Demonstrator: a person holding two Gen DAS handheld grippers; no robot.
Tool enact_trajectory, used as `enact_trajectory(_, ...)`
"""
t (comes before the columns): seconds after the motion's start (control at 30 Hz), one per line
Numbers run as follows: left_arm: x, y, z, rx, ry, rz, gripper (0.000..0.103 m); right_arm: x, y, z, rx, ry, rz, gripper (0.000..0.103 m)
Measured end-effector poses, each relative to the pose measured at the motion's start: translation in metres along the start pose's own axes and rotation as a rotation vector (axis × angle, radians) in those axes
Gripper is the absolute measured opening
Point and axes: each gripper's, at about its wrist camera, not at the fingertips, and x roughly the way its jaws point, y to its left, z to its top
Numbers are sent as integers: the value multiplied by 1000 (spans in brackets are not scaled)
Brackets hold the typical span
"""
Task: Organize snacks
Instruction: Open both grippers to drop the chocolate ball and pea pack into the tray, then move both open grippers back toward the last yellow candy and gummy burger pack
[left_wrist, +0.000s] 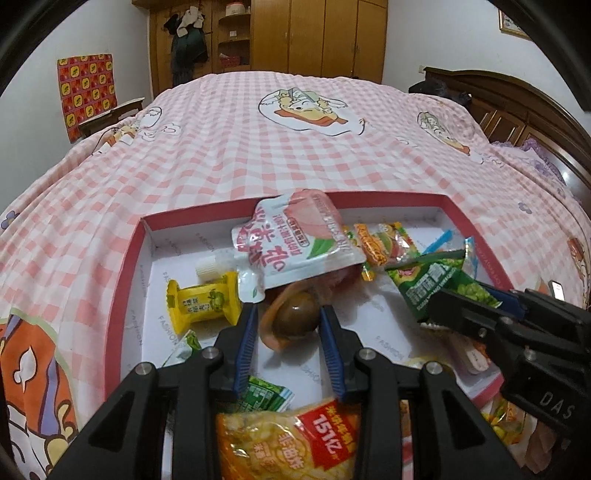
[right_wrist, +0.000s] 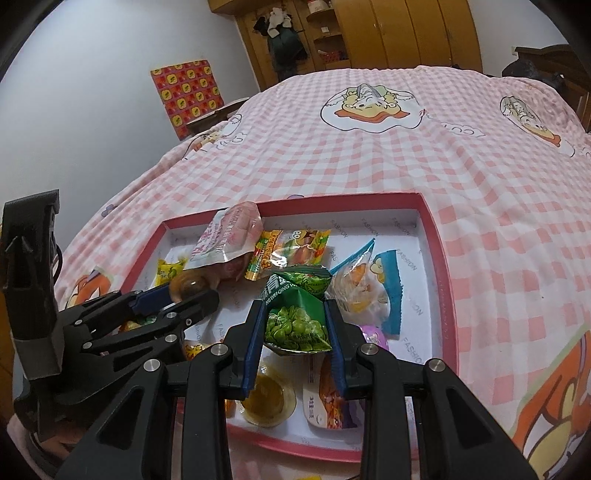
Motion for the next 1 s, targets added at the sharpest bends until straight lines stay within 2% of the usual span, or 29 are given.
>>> enact_trajectory(0.33,-2,4,0,-14,-1,-10,36,6,-4,-1,13,0,-14,32)
enact_trajectory(0.47,-3,2,0,-7,-1,-6,36,4,-8,-1,48,-1,21,34)
enact_trajectory(0.6,-5,2,-1,-17,3,-13,36,0,-12,-2,87,-13,57,46)
enact_trajectory(0.67,-7,2,-1,-25,8,-22,40,-2,-12,-3,89,-20,66,51)
enact_trajectory(0.73,-10,2,-1,-32,8,-29,48,-5,-10,-4,83,-26,73,56)
enact_trajectory(1.0,-28,-3,-4,-34,1,-9,59,-21,-5,-8,69,-51,101,59)
